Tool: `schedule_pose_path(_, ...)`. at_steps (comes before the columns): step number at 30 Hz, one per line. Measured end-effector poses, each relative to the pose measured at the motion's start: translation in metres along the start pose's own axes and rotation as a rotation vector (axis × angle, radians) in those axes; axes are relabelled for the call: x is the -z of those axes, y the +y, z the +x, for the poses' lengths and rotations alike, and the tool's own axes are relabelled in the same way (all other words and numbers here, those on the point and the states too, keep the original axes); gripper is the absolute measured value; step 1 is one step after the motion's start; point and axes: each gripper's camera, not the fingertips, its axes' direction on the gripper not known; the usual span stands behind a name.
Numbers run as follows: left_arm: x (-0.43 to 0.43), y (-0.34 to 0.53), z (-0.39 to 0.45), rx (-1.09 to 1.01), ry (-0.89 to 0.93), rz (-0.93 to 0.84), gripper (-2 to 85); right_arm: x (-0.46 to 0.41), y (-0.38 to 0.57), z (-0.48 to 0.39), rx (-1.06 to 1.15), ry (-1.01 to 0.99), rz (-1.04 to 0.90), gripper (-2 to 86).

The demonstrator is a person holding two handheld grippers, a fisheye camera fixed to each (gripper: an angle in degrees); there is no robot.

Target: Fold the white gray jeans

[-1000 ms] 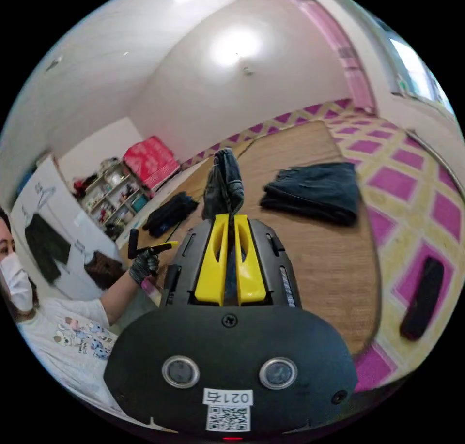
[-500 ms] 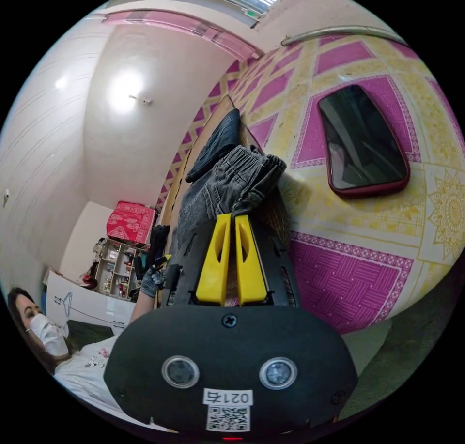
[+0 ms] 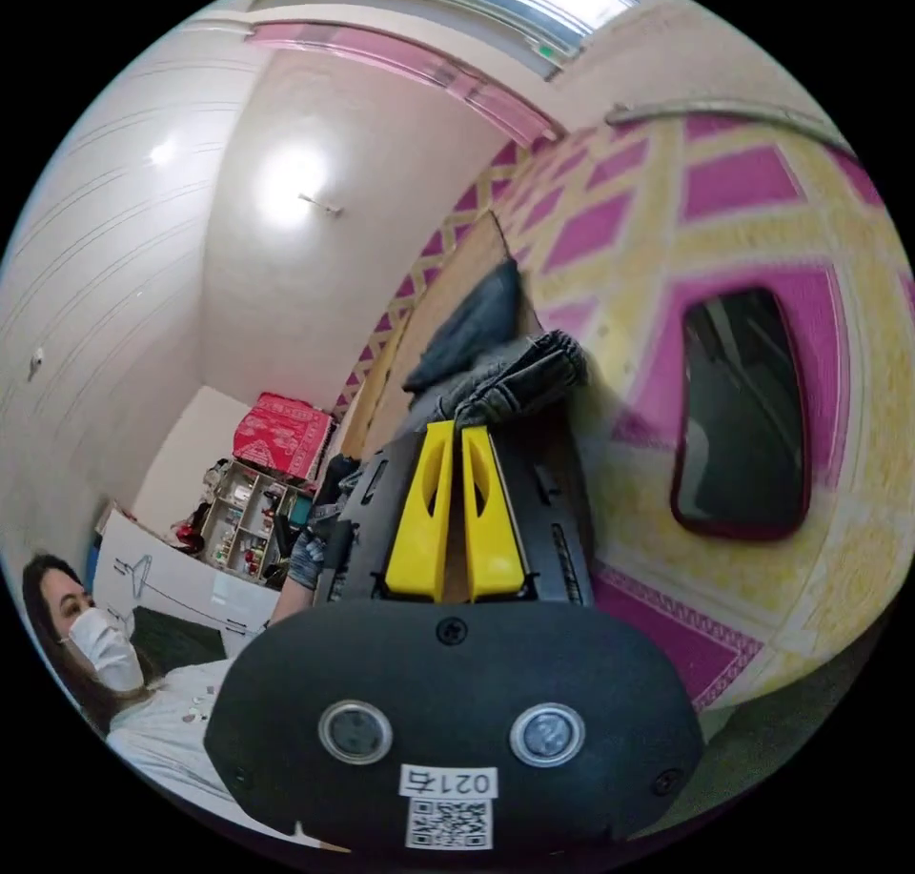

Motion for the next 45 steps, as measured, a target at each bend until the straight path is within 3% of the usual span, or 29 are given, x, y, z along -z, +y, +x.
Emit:
schedule_pose_path(5,0.016,0.021,-0.013,0.002,0.042,0.056,-0.8,0.018,0.038,0.023,-0.068,-0.074,-0.015,-0.1)
schedule_pose_path(9,0.051,0.019,0.009,-0.130,-0.076,0.110,-0.4,0.049,0.037,-0.047,0.181,0.064,0.073,0.3)
schedule_pose_path(11,0.046,0.006,0.019,-0.154,-0.083,0.109,0.5,0.023,0.019,-0.085,0.321,0.104,0.008,1.3)
schedule_pose_path(16,-0.023,-0.043,0.005,-0.072,-0.002,-0.040,9.3,-0.123,-0.051,-0.161,0.614,0.222,-0.229,7.1)
schedule_pose_path(19,-0.046,-0.057,-0.005,-0.030,0.093,-0.060,11.4,-0.176,-0.096,-0.180,0.681,0.341,-0.250,9.4)
schedule_pose_path(30,-0.070,-0.065,0.025,-0.209,-0.059,-0.108,5.0,-0.390,-0.108,-0.268,1.229,0.746,-0.553,15.2)
schedule_pose_path(34,-0.072,-0.062,0.030,-0.232,-0.070,-0.085,3.2,-0.418,-0.142,-0.287,1.136,0.770,-0.633,12.6)
schedule_pose_path(39,-0.073,-0.057,0.037,-0.230,-0.086,-0.051,3.0,-0.435,-0.169,-0.312,1.123,0.857,-0.427,10.6)
schedule_pose_path(43,-0.074,-0.057,0.040,-0.219,-0.089,-0.055,3.2,-0.454,-0.176,-0.309,1.114,0.889,-0.503,10.8)
schedule_pose_path(45,-0.075,-0.056,0.041,-0.218,-0.088,-0.051,3.3,-0.429,-0.172,-0.315,1.132,0.797,-0.451,10.2)
